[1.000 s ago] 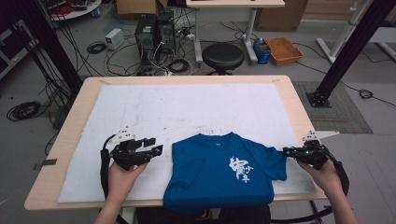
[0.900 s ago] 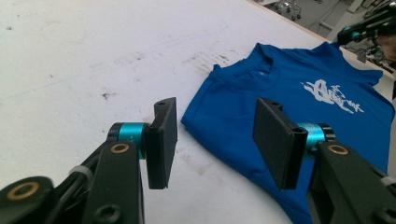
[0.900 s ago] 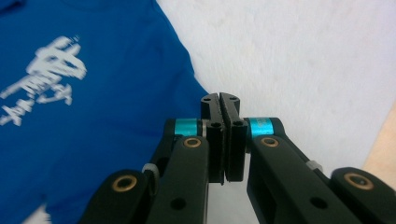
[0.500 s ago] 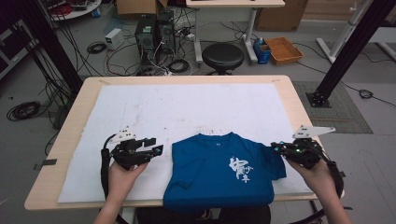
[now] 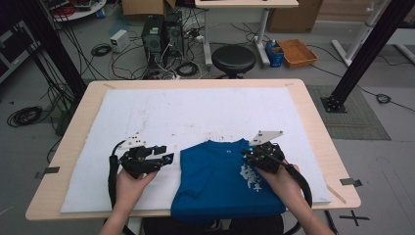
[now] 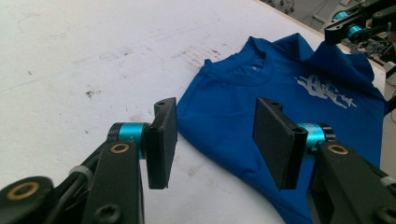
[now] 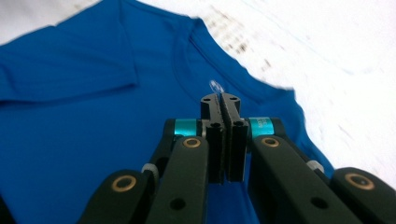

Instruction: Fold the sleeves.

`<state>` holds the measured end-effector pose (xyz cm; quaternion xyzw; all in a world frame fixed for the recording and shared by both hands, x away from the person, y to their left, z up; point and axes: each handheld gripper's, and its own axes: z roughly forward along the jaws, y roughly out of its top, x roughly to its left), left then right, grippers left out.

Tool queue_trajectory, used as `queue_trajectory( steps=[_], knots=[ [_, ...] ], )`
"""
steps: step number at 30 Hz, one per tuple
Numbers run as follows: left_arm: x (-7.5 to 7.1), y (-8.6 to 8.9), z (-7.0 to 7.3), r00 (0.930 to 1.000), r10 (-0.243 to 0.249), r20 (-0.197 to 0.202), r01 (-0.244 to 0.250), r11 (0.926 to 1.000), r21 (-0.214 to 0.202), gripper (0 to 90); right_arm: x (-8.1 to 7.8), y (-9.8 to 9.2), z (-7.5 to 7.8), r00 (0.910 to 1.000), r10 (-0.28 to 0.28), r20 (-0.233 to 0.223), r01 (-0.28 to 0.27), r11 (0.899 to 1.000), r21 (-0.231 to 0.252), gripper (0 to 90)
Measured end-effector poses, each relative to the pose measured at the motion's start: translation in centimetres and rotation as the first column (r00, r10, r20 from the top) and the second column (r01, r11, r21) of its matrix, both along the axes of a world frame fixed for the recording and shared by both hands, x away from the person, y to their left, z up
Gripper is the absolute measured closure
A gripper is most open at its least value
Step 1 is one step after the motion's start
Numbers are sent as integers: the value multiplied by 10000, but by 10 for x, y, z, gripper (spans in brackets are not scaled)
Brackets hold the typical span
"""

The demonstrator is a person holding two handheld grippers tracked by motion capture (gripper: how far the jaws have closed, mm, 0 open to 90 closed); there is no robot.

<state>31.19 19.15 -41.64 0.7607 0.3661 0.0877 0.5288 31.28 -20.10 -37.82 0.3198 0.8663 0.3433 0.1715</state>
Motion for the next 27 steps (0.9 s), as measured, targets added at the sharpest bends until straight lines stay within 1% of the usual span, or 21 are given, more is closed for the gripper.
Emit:
queue_trajectory(
  steps=[1,2,3,4,6,7,8,9,11,13,15,17,18,19,20,21,22,23,24,25,27],
  knots=[
    [0,0,0,10000,-13,-7,13,10000,2,499,0,-3,1,9999,-30,114,28,9999,149,786],
    [0,0,0,10000,7,-27,-7,10000,-2,499,0,-3,1,9999,-30,114,28,9999,149,786],
    [0,0,-1,10000,-2,-28,2,10000,2,499,-3,-13,4,9996,-167,225,156,9988,468,770],
    [0,0,-1,10000,27,-58,-27,10000,-7,499,-5,-21,5,9989,-327,331,307,9978,586,764],
    [1,1,-2,10000,-10,-84,10,10000,39,498,-10,-40,6,9975,-660,234,637,9942,866,749],
    [1,0,-2,9999,0,-114,0,10000,20,498,-10,-40,6,9975,-660,234,637,9942,866,749],
    [1,0,-2,9999,15,-114,-15,10000,33,497,-16,-61,2,9943,-1057,-102,1061,9864,1258,728],
    [1,-1,-2,9999,0,-120,1,10000,45,497,-20,-70,-1,9918,-1243,-289,1271,9826,1354,714],
    [1,-2,-2,9999,-8,-128,9,10000,60,496,-27,-86,-10,9867,-1508,-615,1587,9752,1545,706],
    [1,-3,-2,9999,-5,-150,6,10000,64,495,-35,-95,-19,9816,-1606,-1035,1766,9695,1699,681],
    [1,-4,-2,9999,-21,-144,23,9999,103,493,-41,-98,-27,9788,-1570,-1317,1791,9677,1776,669],
    [1,-5,-3,9999,-34,-139,36,9999,124,491,-43,-99,-30,9782,-1549,-1382,1782,9680,1766,668],
    [1,-5,-3,9998,-29,-189,31,9999,108,489,-45,-98,-35,9747,-1590,-1570,1843,9694,1623,666],
    [1,-6,-3,9998,-5,-212,7,10000,92,486,-44,-97,-38,9754,-1549,-1569,1791,9717,1540,667],
    [1,-6,-3,9998,1,-216,2,9999,131,485,-44,-97,-38,9754,-1549,-1569,1791,9717,1540,667],
    [1,-6,-3,9997,3,-242,0,9999,122,485,-42,-95,-43,9734,-1456,-1768,1714,9751,1404,731],
    [1,-7,-3,9997,-19,-242,22,9999,112,485,-41,-93,-45,9752,-1293,-1794,1540,9793,1313,790],
    [1,-7,-4,9997,-2,-230,5,9999,118,485,-42,-91,-46,9782,-1082,-1774,1311,9837,1228,790],
    [1,-7,-4,9997,-23,-237,27,9998,183,485,-43,-88,-47,9819,-891,-1669,1091,9874,1147,882],
    [1,-7,-4,9997,-23,-237,27,9998,183,485,-45,-85,-46,9850,-696,-1577,872,9904,1074,900],
    [2,-6,-5,9996,-27,-294,33,9998,194,485,-48,-79,-44,9910,-280,-1312,416,9940,1015,900]
  ],
)
